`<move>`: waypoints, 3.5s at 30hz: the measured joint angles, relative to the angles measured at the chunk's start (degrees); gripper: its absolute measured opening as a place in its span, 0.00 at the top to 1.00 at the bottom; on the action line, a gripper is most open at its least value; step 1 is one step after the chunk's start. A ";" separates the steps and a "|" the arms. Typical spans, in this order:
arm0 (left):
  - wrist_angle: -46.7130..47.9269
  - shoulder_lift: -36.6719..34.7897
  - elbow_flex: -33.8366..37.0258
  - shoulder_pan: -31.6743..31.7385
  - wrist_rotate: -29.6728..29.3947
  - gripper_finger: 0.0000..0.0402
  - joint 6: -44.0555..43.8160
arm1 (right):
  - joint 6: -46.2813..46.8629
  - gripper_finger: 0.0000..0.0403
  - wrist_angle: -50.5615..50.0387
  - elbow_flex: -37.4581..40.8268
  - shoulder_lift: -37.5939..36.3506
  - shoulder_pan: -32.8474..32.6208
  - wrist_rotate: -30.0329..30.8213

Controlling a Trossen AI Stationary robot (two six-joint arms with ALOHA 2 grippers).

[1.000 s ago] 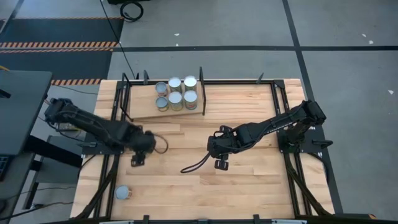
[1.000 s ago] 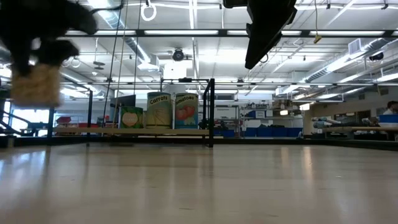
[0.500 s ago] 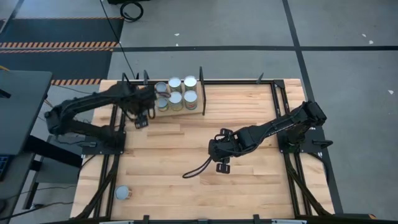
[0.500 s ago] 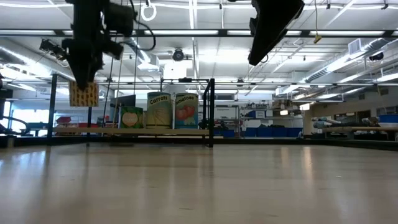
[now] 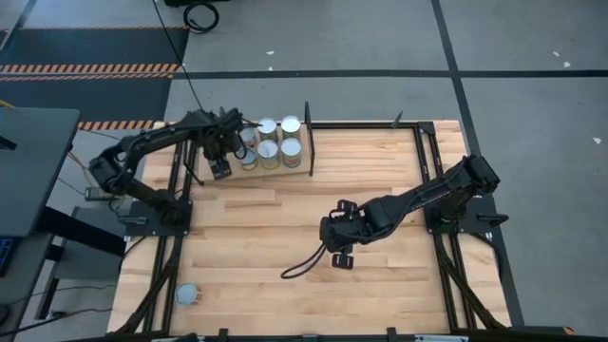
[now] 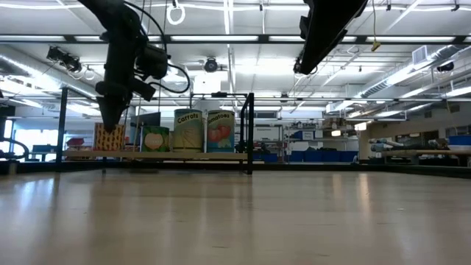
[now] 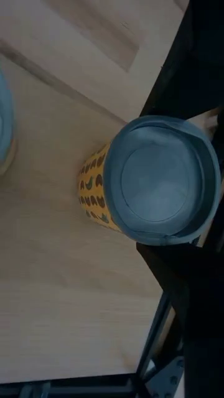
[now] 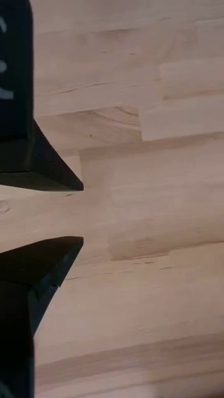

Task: Pick and place cans onto a shelf
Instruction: Put the canned beans on the shelf, then adjust the canned goods on the shelf

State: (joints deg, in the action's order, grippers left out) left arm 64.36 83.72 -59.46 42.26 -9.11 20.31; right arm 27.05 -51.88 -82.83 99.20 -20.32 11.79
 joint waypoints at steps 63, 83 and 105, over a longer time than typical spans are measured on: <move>-19.82 3.74 -5.05 7.01 16.80 0.14 21.29 | -1.75 0.67 -0.41 0.02 0.00 1.97 -1.42; -17.31 8.27 -5.35 7.73 16.05 0.14 24.09 | -6.72 0.67 -0.47 0.02 0.00 5.01 -1.44; -14.59 9.08 -9.65 7.60 14.25 0.14 22.74 | -6.21 0.67 -0.56 0.02 0.00 4.96 -1.46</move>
State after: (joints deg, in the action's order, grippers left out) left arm 49.77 92.79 -69.11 49.87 5.14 43.05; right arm 20.84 -52.45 -82.81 99.20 -15.35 10.33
